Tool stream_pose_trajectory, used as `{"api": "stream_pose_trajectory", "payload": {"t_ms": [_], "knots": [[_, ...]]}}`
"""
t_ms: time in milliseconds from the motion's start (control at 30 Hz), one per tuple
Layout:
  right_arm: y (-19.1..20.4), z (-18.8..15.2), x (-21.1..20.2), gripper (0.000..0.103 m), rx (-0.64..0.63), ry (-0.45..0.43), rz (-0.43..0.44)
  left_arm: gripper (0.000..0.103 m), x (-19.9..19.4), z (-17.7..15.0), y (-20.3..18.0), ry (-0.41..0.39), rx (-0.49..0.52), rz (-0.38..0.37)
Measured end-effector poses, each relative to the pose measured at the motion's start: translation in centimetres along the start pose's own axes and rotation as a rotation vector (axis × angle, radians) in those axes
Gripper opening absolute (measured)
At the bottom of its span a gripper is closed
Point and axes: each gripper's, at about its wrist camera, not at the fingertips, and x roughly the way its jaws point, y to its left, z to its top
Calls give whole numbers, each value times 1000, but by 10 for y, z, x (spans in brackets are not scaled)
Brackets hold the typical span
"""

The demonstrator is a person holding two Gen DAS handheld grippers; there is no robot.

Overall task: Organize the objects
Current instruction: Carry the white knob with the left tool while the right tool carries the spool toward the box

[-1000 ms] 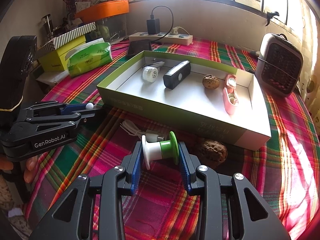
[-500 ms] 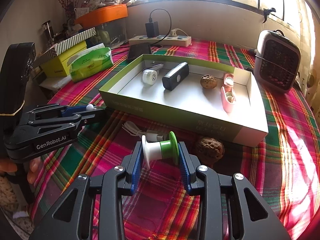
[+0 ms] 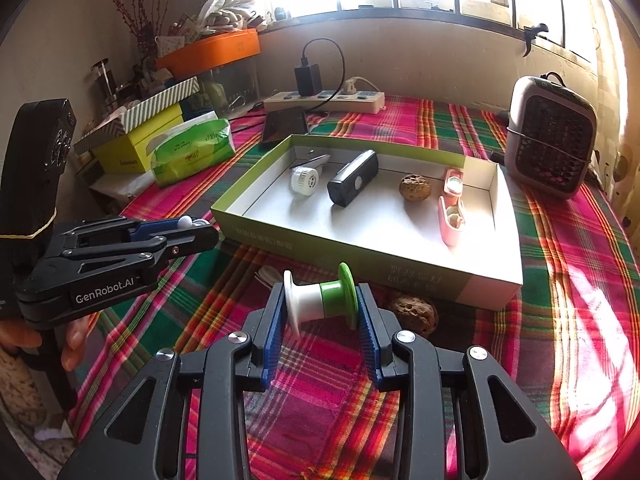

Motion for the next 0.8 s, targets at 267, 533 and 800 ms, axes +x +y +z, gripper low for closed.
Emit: {"api": "stream_pose_trajectory", "payload": {"t_ms": [267,533,800], "knots": [[-10,16,-4,35,7,-29,-21,23,4,13,-5,-6,3,-10],[-25,41,9,35,-5,-33,-38,23,17,26,-12,3,12,-14],[-37,65,32,35,-32,-20,-49,23,37,37,-14,26,12,-18]]}}
